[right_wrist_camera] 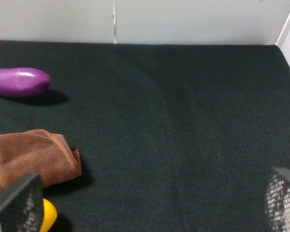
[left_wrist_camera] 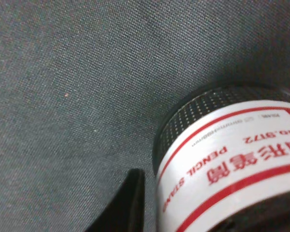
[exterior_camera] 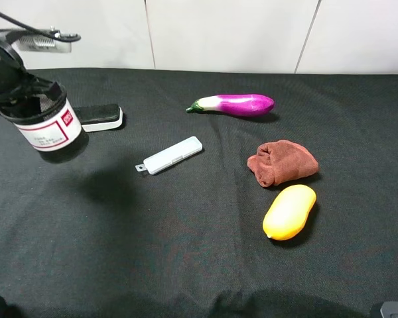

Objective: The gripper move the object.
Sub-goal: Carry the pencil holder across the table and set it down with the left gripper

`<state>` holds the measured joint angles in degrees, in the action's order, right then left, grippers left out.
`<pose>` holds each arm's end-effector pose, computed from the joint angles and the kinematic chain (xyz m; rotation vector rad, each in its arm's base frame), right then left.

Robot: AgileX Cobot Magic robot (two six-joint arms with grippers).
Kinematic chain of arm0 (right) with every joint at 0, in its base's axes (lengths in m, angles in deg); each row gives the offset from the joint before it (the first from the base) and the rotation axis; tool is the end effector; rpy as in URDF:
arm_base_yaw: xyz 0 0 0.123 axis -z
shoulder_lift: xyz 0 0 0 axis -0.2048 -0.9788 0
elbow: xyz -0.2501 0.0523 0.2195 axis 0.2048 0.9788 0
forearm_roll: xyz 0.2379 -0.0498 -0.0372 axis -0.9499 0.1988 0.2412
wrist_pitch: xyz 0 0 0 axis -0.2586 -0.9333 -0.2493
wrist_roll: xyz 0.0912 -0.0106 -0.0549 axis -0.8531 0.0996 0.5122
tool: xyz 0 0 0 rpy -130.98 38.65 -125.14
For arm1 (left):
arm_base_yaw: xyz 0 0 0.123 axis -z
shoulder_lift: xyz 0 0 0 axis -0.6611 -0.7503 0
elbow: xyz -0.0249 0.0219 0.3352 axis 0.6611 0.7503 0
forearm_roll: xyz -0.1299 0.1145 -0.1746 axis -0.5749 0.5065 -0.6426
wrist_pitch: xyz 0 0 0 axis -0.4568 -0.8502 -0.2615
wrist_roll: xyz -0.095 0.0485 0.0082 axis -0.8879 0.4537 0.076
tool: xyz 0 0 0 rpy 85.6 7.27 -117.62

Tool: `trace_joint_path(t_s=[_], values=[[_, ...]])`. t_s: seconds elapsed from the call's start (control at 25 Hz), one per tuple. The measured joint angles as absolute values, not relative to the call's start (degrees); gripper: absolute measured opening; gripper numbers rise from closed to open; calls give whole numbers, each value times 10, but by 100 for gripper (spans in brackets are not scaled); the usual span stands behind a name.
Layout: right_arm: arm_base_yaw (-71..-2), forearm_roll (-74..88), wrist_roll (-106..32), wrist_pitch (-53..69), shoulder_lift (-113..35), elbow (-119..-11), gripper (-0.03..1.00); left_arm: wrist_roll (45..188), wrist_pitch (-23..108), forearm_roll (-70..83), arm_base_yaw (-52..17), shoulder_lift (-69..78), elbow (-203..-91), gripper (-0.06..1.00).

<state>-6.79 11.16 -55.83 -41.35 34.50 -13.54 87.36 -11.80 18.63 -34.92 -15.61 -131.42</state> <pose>-0.0471 0.0101 0.2703 0.0092 2.0016 -0.0282 0.3030 -0.0365 0.2689 0.2911 2.9925 -0.0327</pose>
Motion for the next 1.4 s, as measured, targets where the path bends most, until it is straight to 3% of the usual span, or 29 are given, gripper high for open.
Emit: trace_joint_path(t_s=[0.36, 1.04, 1.4], values=[[-68, 112, -558, -413, 345, -135, 69, 885, -169, 186, -349, -156, -1400, 18], [-68, 112, -558, -413, 345, -135, 69, 898, -156, 152, -349, -185, -1441, 18], [-68, 112, -558, -413, 345, -135, 69, 893, -161, 171, -307, -270, -1563, 18]])
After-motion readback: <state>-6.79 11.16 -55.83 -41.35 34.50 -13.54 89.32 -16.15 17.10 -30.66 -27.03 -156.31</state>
